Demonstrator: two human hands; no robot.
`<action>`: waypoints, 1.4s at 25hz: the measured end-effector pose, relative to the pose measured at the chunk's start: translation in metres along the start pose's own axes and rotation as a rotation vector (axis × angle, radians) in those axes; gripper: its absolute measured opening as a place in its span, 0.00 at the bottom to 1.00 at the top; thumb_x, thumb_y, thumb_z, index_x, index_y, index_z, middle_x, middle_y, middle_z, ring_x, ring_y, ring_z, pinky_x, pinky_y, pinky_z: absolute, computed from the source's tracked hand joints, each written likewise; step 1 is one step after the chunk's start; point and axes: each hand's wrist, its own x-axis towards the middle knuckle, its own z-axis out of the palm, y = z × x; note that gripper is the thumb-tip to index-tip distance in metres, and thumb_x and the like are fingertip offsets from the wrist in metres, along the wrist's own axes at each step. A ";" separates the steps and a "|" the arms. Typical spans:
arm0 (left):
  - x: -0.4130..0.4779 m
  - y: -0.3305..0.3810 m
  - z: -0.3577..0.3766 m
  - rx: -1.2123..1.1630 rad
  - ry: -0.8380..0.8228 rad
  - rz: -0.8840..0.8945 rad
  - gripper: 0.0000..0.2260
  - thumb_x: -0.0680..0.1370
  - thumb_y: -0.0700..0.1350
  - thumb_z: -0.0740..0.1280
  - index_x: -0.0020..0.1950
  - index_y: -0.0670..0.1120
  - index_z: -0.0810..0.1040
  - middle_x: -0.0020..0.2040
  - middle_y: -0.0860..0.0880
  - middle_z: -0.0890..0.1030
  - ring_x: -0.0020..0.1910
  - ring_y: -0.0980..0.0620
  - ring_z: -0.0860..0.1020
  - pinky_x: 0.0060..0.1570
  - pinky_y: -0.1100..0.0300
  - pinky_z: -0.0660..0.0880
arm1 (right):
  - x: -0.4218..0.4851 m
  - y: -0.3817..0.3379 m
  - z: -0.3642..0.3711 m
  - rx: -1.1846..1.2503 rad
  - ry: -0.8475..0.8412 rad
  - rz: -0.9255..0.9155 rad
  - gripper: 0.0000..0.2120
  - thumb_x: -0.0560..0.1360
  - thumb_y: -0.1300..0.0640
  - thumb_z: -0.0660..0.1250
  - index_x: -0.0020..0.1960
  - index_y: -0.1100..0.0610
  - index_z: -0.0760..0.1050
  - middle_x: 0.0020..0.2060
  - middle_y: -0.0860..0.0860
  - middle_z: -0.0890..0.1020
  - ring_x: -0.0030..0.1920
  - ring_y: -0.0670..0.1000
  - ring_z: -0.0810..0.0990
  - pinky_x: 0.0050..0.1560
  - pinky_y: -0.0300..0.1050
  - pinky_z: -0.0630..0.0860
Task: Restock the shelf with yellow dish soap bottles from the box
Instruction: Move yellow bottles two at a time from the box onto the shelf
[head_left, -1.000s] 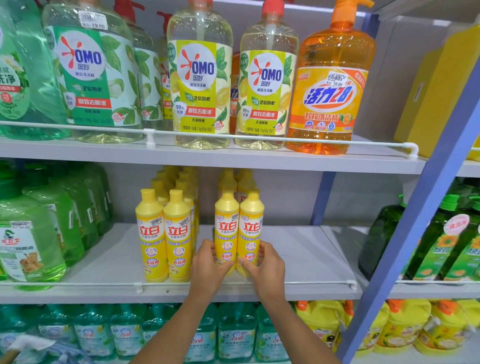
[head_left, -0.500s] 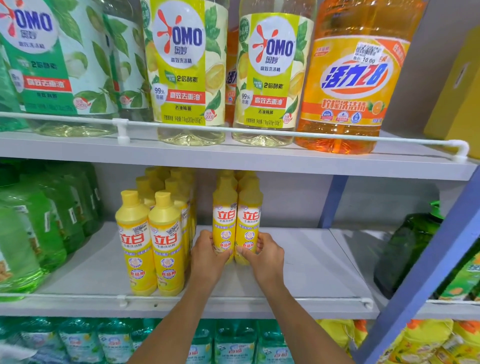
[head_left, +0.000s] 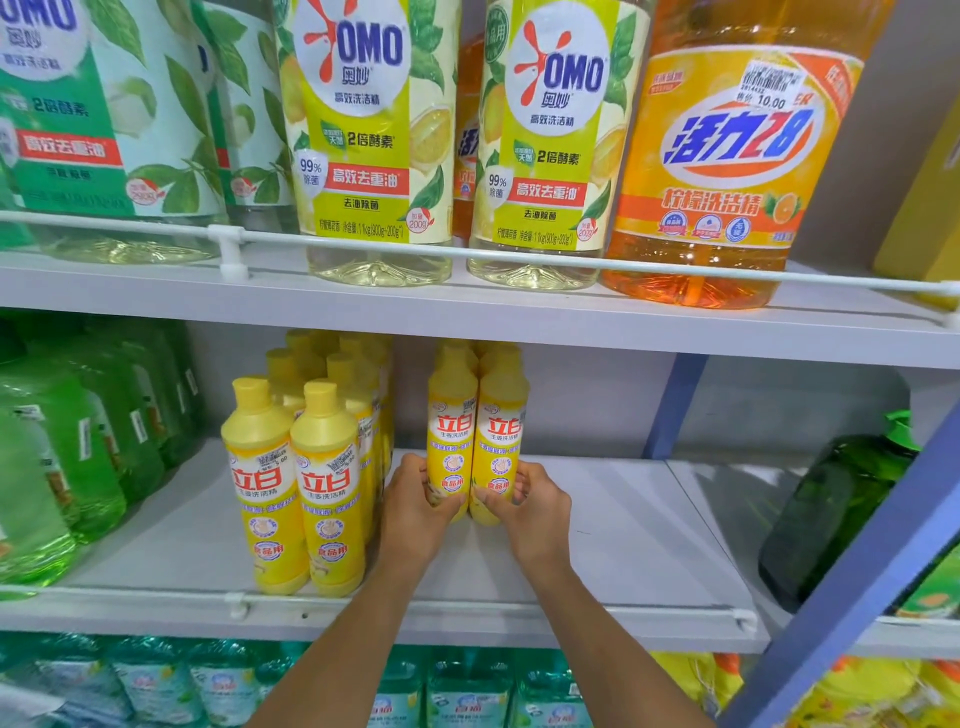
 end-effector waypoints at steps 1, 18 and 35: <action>0.000 0.001 0.000 -0.003 0.000 -0.004 0.22 0.68 0.48 0.81 0.55 0.51 0.72 0.53 0.50 0.83 0.50 0.52 0.82 0.51 0.52 0.83 | 0.000 0.000 0.000 0.006 -0.003 0.003 0.23 0.66 0.49 0.82 0.57 0.51 0.79 0.49 0.46 0.86 0.47 0.43 0.84 0.51 0.41 0.82; 0.000 0.003 0.004 0.007 0.026 -0.046 0.22 0.70 0.48 0.80 0.56 0.52 0.71 0.57 0.48 0.83 0.52 0.50 0.81 0.53 0.55 0.80 | 0.000 0.004 0.007 -0.033 0.004 0.004 0.27 0.68 0.45 0.80 0.62 0.53 0.78 0.54 0.48 0.85 0.52 0.48 0.84 0.56 0.50 0.83; -0.004 0.010 0.003 0.064 0.004 -0.052 0.23 0.70 0.47 0.79 0.62 0.49 0.75 0.58 0.49 0.82 0.53 0.51 0.81 0.55 0.55 0.78 | 0.007 0.002 0.004 -0.124 -0.071 -0.004 0.26 0.68 0.43 0.78 0.59 0.54 0.78 0.53 0.52 0.84 0.53 0.54 0.82 0.56 0.55 0.81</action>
